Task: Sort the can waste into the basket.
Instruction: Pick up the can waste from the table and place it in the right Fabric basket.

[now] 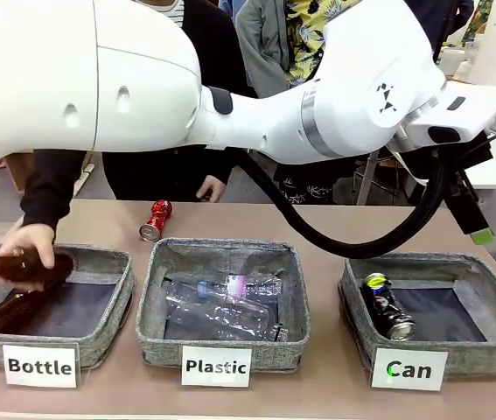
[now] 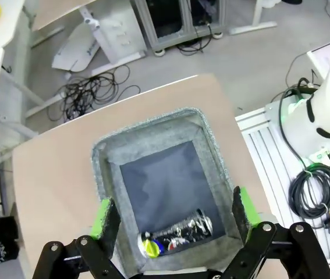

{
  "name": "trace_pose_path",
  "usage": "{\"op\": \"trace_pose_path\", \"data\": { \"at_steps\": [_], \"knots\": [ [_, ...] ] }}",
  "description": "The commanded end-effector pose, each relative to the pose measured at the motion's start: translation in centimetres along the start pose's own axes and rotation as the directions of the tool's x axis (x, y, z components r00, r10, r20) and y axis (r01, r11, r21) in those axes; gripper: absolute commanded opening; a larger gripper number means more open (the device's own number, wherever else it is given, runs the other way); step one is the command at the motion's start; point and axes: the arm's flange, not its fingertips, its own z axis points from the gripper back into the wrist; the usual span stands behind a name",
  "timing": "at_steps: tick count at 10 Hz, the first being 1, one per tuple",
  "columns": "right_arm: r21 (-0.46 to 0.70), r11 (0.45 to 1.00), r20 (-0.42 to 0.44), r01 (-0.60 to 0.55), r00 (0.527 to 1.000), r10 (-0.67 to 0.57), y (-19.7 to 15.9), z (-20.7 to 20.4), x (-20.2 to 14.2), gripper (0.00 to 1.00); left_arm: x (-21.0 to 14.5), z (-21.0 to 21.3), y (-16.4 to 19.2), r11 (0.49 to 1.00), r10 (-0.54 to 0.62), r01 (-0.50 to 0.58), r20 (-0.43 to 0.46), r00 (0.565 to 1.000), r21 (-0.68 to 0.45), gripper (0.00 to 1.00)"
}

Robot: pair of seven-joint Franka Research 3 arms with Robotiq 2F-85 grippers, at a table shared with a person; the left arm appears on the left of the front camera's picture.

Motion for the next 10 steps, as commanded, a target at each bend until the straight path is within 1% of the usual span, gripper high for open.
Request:
{"op": "trace_pose_path", "data": {
  "at_steps": [1,3,4,5,6,7,8,9,10],
  "knots": [
    [-0.001,1.0,0.011,-0.012,1.0,0.012,0.2,0.3,-0.5,1.0,0.6,0.4,0.6,1.0,0.023,-0.023,-0.003,1.0,-0.015,1.0],
    [-0.001,1.0,0.011,-0.012,1.0,0.012,0.2,0.3,-0.5,1.0,0.2,1.1,0.3,1.0,0.024,-0.024,0.021,0.999,-0.008,1.0],
    [0.0,1.0,0.0,0.0,1.0,0.0,0.0,0.0,0.0,1.0,-0.1,2.1,-0.3,0.999,0.038,-0.037,0.065,0.997,-0.011,1.0],
    [-0.016,1.0,-0.026,-0.005,1.0,0.005,0.1,-0.6,0.3,1.0,-0.4,3.0,-1.2,1.0,0.031,-0.031,0.081,0.996,0.001,1.0],
    [-0.021,1.0,-0.025,-0.006,1.0,0.005,0.4,-1.1,0.6,1.0,-0.8,3.8,-2.2,0.999,0.045,-0.045,0.092,0.995,-0.007,1.0],
    [0.032,0.999,-0.066,-0.031,0.997,0.033,1.0,-1.9,0.9,1.0,-1.6,4.9,-3.5,0.998,0.061,-0.061,0.101,0.993,-0.005,1.0],
    [0.035,0.999,-0.123,-0.022,0.992,0.026,1.1,-3.5,1.5,1.0,-2.7,6.0,-4.8,0.997,0.077,-0.078,0.101,0.992,0.004,1.0],
    [0.001,1.0,-0.161,-0.006,0.987,0.006,1.1,-5.3,2.2,1.0,-3.7,6.5,-5.5,0.995,0.099,-0.1,0.085,0.991,0.009,1.0],
    [-0.025,1.0,-0.164,-0.009,0.986,0.005,1.4,-6.1,2.4,1.0,-4.1,6.6,-5.8,0.994,0.106,-0.107,0.076,0.991,0.002,1.0]
  ]
}}
